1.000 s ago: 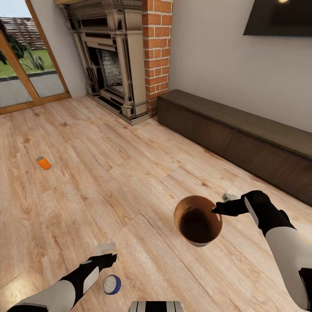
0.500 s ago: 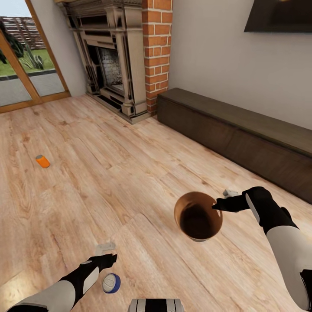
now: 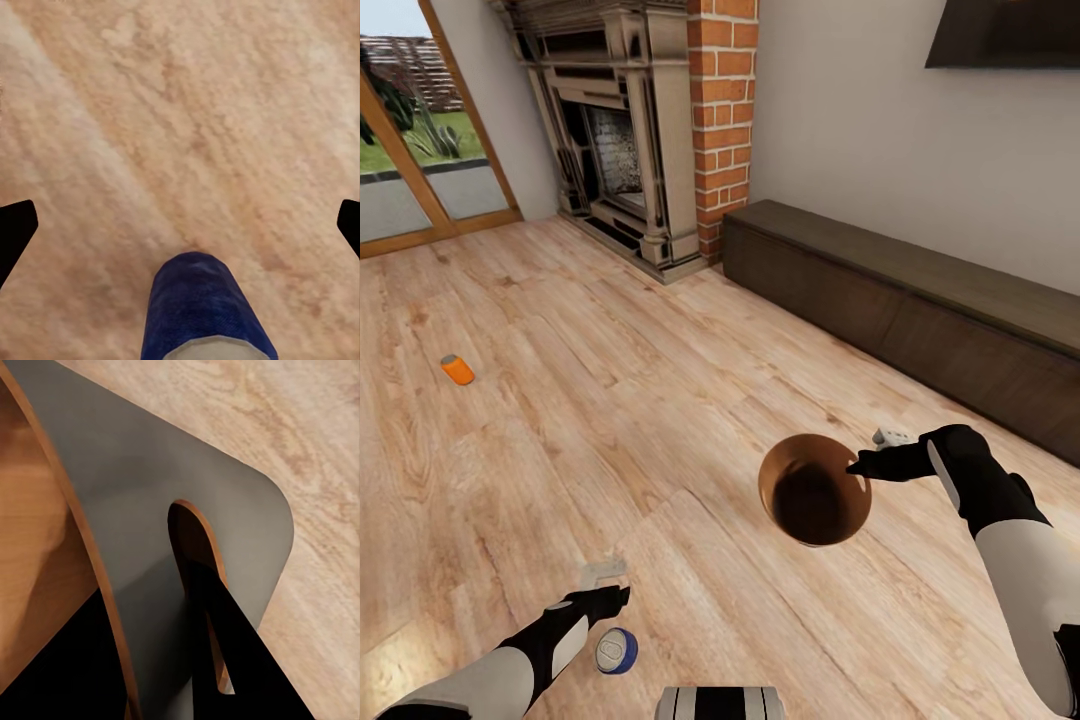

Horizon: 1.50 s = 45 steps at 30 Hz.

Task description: Put the three can of soda from the living room inside the tash can in the kitchen.

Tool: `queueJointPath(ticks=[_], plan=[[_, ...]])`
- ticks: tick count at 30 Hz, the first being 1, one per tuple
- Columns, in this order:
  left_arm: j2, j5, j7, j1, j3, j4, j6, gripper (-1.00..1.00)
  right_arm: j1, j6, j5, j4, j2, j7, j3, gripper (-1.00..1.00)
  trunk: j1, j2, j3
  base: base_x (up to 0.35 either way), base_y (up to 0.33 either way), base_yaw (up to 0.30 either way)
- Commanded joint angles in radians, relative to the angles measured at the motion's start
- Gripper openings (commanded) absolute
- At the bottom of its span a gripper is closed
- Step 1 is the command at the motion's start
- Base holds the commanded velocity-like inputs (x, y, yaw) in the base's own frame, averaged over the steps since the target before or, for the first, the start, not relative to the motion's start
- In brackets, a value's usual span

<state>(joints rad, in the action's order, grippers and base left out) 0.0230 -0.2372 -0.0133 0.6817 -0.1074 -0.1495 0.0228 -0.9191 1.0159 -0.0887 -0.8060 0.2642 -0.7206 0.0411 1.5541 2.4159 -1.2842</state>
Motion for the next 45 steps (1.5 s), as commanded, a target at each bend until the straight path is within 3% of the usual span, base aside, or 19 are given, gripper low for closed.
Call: queueJointPath(ticks=[1, 14, 29, 38, 45], plan=[[0.000, 0.000, 0.000, 0.000, 0.000, -0.001, 0.000, 1.00, 0.000, 0.008, 0.024, 0.000, 0.000, -0.003, 0.000, -1.00, 0.000, 0.000, 0.000, 0.000, 0.000, 0.000], [-0.001, 0.001, -0.001, -0.001, 0.000, -0.004, -0.004, 1.00, 0.000, 0.009, 0.022, -0.001, -0.002, -0.003, 0.000, -1.00, 0.000, 0.000, 0.000, -0.161, 0.000, 0.000], [-0.003, 0.002, 0.001, -0.002, -0.003, -0.001, -0.004, 1.00, 0.000, 0.008, 0.018, -0.001, -0.002, -0.003, -0.003, -1.00, 0.000, 0.000, 0.000, -0.018, 0.000, 0.000], [-0.005, 0.001, 0.001, -0.002, -0.062, -0.003, -0.005, 1.00, 0.000, 0.007, 0.018, -0.002, -0.002, -0.003, -0.003, -1.00, 0.000, 0.000, 0.000, 0.000, -0.038, 0.000], [-0.005, 0.001, 0.004, -0.002, -0.067, -0.005, -0.006, 1.00, 0.000, 0.008, 0.018, -0.001, -0.003, -0.003, -0.003, -1.00, 0.000, 0.000, 0.000, 0.000, -0.004, 0.000]])
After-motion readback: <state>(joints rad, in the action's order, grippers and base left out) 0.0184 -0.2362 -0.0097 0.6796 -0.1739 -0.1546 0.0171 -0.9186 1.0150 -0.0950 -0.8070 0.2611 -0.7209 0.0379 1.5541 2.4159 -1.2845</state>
